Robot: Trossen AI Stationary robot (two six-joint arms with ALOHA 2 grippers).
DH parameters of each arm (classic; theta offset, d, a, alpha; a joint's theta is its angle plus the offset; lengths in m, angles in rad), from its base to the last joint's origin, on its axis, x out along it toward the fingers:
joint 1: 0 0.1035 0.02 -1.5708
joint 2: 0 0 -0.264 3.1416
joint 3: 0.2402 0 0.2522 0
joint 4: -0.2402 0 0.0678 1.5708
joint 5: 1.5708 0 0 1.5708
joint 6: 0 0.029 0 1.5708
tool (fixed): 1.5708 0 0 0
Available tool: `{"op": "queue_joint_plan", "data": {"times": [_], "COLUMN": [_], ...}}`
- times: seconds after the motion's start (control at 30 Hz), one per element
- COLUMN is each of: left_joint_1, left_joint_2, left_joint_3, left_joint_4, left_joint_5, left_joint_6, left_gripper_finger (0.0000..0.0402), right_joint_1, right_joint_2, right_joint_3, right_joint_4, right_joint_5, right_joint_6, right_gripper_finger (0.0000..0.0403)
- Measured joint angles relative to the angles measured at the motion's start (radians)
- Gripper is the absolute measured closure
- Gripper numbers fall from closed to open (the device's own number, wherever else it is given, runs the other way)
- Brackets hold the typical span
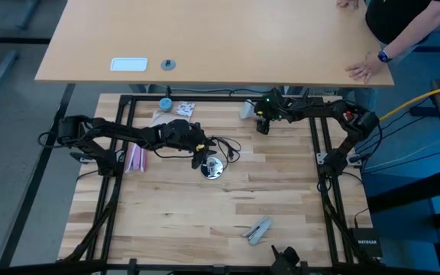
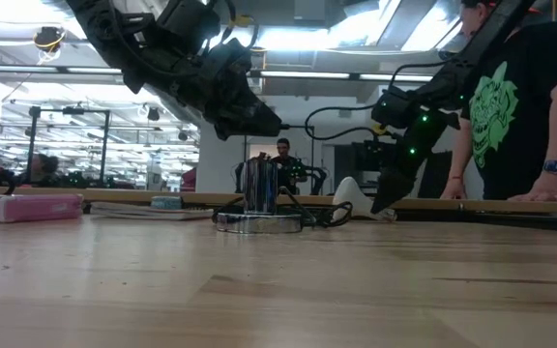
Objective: Screw lightbulb
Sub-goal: Insert the light bulb into the lamp
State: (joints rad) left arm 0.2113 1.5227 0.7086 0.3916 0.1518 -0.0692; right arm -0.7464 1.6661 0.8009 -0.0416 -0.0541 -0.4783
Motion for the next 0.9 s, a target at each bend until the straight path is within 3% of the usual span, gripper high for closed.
{"op": "queue_joint_plan", "data": {"times": [0.13, 0.47, 0.9], "left_joint_1": [0.0, 0.0, 0.0], "left_joint_2": [0.0, 0.0, 0.0], "left_joint_3": [0.0, 0.0, 0.0], "left_joint_4": [0.0, 0.0, -0.025], "left_joint_5": [-0.017, -0.054, -0.054], "left_joint_6": [0.026, 0.035, 0.048], "left_gripper_finger": [0.0247, 0.0247, 0.0247], "right_joint_1": [0.0, 0.0, 0.0], "right_joint_2": [0.0, 0.006, 0.156], "right_joint_3": [0.0, 0.049, 0.171], "right_joint_4": [0.038, 0.037, -0.041], "right_joint_5": [-0.068, -0.107, -0.219], "right_joint_6": [-0.002, -0.053, -0.052], "right_gripper_finger": [0.0095, 0.0095, 0.0104]}}
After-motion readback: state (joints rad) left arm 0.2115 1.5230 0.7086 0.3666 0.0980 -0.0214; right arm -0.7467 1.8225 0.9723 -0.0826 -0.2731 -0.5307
